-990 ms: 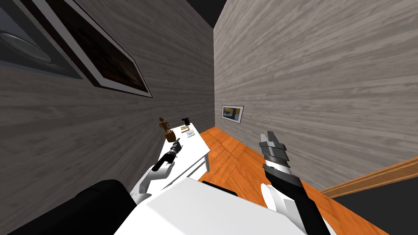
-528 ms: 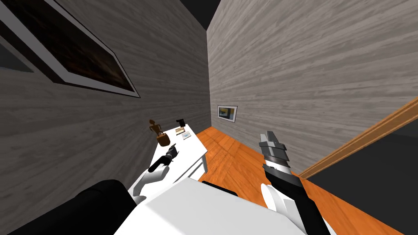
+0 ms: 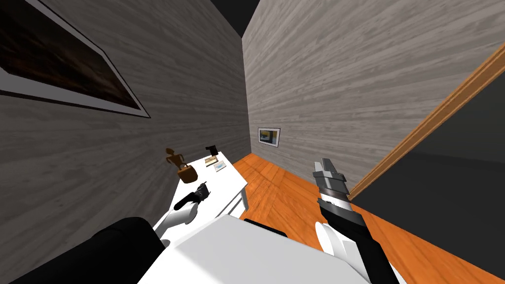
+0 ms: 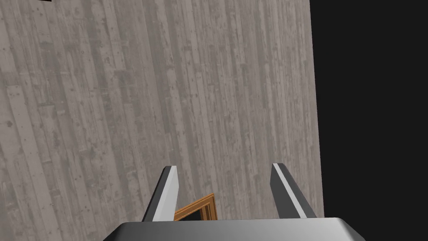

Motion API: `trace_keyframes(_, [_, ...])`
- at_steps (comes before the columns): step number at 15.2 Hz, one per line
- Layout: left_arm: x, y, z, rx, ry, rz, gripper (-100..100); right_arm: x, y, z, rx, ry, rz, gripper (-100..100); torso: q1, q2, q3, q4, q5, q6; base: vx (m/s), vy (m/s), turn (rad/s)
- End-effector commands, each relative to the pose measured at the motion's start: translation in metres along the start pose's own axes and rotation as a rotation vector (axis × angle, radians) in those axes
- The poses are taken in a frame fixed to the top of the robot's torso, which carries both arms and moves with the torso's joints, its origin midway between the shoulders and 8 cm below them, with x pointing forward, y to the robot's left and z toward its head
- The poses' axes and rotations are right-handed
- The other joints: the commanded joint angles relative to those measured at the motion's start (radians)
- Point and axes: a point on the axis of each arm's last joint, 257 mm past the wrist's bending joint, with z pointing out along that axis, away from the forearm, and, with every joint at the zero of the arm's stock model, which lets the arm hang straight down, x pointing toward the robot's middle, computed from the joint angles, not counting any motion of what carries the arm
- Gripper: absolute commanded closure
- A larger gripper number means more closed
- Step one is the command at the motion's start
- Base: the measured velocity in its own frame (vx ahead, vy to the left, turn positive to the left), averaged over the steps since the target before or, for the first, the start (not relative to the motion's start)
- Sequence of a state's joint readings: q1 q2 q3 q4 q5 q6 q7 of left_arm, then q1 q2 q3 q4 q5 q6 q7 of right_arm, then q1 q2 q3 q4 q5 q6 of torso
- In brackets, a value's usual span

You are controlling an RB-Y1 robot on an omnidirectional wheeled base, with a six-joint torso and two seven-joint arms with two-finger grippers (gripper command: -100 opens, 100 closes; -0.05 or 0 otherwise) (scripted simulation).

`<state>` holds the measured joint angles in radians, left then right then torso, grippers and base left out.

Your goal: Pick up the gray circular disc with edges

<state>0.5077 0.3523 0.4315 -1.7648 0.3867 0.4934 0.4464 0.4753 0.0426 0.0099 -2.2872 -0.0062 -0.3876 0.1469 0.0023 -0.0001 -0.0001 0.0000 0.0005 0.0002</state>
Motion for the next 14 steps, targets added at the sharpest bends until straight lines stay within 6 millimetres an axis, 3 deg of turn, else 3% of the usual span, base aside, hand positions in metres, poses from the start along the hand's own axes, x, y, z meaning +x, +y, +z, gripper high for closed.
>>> trace_keyframes(1, [-0.021,0.013,0.0,-0.051,-0.047,-0.041,-100,0.0,0.0,0.0,0.0,0.0,0.0,0,0.0,0.0,0.0,0.0,0.0,0.0,0.0,0.017,-0.271])
trace_keyframes(2, [-0.022,0.015,0.0,-0.059,-0.05,-0.041,-100,0.0,0.0,0.0,0.0,0.0,0.0,0,0.0,0.0,0.0,0.0,0.0,0.0,0.001,0.019,-0.125])
trace_keyframes(3, [-0.048,0.026,0.0,-0.098,-0.101,-0.097,-100,0.0,0.0,0.0,0.0,0.0,0.0,0,0.0,0.0,0.0,0.0,0.0,0.0,0.005,0.024,-0.248])
trace_keyframes(5, [-0.052,0.034,-0.001,-0.125,-0.116,-0.099,-100,0.0,0.0,0.0,0.0,0.0,0.0,0,0.001,-0.001,0.0,0.0,0.0,0.0,0.004,0.028,-0.161])
trace_keyframes(6, [-0.079,0.047,-0.003,-0.167,-0.17,-0.159,-100,0.0,0.0,0.0,0.0,0.0,0.0,0,0.001,0.0,0.0,0.0,0.0,-0.001,0.005,0.023,-0.222])
trace_keyframes(8, [-0.081,0.053,-0.005,-0.187,-0.18,-0.16,-100,0.0,0.0,0.0,0.0,0.0,0.0,0,0.001,0.0,0.0,0.0,0.0,0.0,0.002,0.029,-0.159])
trace_keyframes(9, [-0.106,0.065,-0.009,-0.223,-0.233,-0.221,-100,0.0,0.0,0.0,0.0,0.0,0.0,0,0.001,0.0,0.0,0.0,0.0,-0.001,0.005,0.032,-0.19])
trace_keyframes(11, [-0.109,0.071,-0.011,-0.247,-0.244,-0.222,-100,0.0,0.0,0.0,0.0,0.0,0.0,0,0.002,-0.001,0.0,0.0,0.0,0.0,0.005,0.035,-0.161])
trace_keyframes(12, [-0.13,0.083,-0.017,-0.281,-0.293,-0.283,-100,0.0,0.0,0.0,0.0,0.0,0.0,0,0.002,-0.001,0.0,0.0,0.0,-0.001,0.007,0.033,-0.189])
trace_keyframes(14, [-0.134,0.09,-0.019,-0.303,-0.307,-0.287,-100,0.0,0.0,0.0,0.0,0.0,0.0,0,0.002,-0.001,0.0,0.0,0.0,0.0,0.005,0.035,-0.132])
